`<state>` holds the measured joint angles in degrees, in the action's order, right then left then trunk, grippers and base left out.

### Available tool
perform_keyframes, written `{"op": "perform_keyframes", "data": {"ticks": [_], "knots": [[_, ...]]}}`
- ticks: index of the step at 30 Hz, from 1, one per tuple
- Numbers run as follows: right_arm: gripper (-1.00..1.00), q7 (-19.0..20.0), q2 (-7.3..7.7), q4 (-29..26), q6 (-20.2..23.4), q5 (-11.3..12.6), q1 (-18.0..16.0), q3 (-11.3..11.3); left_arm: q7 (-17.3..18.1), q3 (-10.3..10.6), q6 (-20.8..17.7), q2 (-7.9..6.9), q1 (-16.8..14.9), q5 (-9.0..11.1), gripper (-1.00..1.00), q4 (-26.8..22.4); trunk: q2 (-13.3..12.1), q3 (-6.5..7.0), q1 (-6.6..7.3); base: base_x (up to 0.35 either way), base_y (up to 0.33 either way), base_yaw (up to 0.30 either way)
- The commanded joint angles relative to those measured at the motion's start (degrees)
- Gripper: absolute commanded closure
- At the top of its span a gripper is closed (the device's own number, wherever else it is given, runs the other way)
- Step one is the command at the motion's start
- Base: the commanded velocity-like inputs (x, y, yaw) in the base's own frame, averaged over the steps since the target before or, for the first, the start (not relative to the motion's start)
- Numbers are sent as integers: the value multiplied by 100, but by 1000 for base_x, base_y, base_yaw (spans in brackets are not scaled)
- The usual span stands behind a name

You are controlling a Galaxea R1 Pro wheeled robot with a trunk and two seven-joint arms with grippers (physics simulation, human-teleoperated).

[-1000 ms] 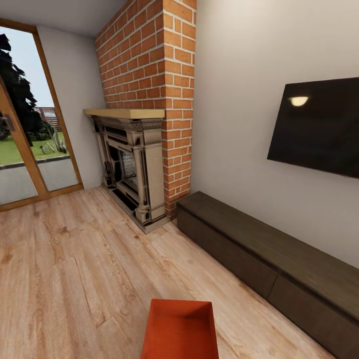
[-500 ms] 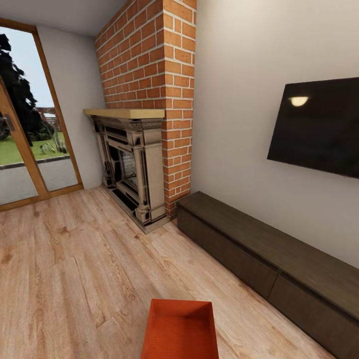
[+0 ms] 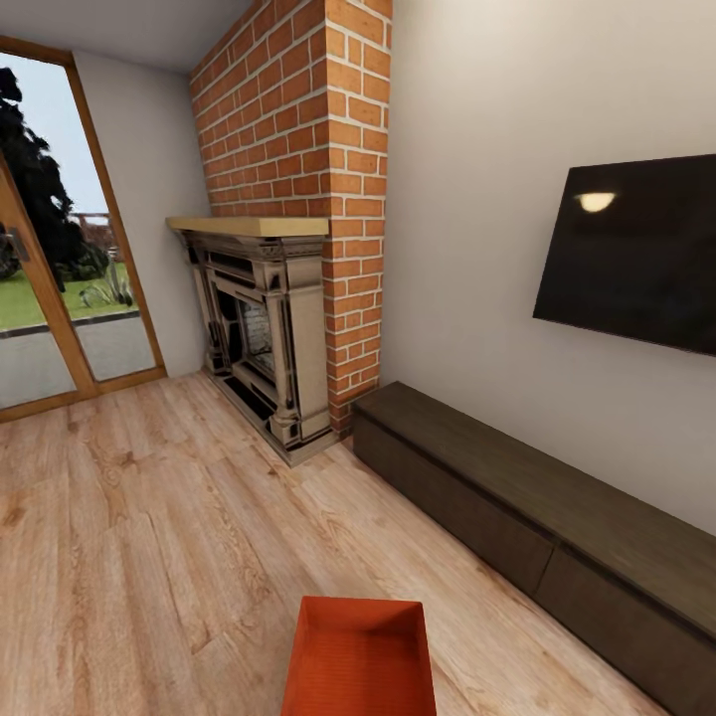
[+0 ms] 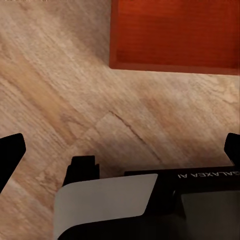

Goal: Move the two storage containers from the living room to the garage. In the garage, place one container on the floor and stack the other container on top of it (either order is fine).

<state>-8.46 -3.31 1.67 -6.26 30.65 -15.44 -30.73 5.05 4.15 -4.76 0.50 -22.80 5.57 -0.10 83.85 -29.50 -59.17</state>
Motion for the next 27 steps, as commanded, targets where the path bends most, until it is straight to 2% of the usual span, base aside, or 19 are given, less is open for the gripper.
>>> {"op": "perform_keyframes", "data": {"ticks": [1,5,9,10,12,13,14,17,19,21,27], "knots": [[-100,-14,-9,16,-31,43,-7,-51,14,43,-11,0,-1,59,-100,-2,3,-6,0,0,0,0],[-100,-36,-25,-28,-9,26,-8,-79,15,30,6,-1,-1,54,-100,-16,3,-6,0,0,0,0],[-100,-60,8,-668,92,26,-6,-88,14,26,-5,-35,-4,38,-100,-101,3,-6,0,0,0,0],[-100,-86,58,-1027,235,31,-2,-96,9,29,-18,-68,-4,53,-100,-292,3,-6,0,0,0,0],[-100,-136,102,-1361,546,39,8,-104,7,36,-70,-94,-4,76,-100,-772,3,-6,0,0,0,0],[-100,-147,107,-1412,627,41,1,-105,6,37,-96,-98,-5,80,-100,-895,3,-6,0,0,0,0],[-100,-179,121,-1570,861,45,-67,-108,4,34,-318,-104,-6,89,-100,-1420,3,-6,0,0,0,0],[-100,-191,126,-1632,928,46,-229,-109,-104,33,-509,-100,-13,92,-100,-1825,3,-6,0,0,0,0],[-100,-197,128,-1652,902,47,-355,-109,-376,33,-579,-86,-33,114,-100,-2019,3,-6,0,0,0,0],[-100,-199,135,-1659,637,46,-443,-111,-528,33,-605,-75,-51,131,-100,-1986,3,-6,0,0,0,0],[-100,-240,134,-1668,82,38,-475,-117,-631,44,-615,-4,-97,82,-100,-1751,3,-6,0,0,0,0]]}}
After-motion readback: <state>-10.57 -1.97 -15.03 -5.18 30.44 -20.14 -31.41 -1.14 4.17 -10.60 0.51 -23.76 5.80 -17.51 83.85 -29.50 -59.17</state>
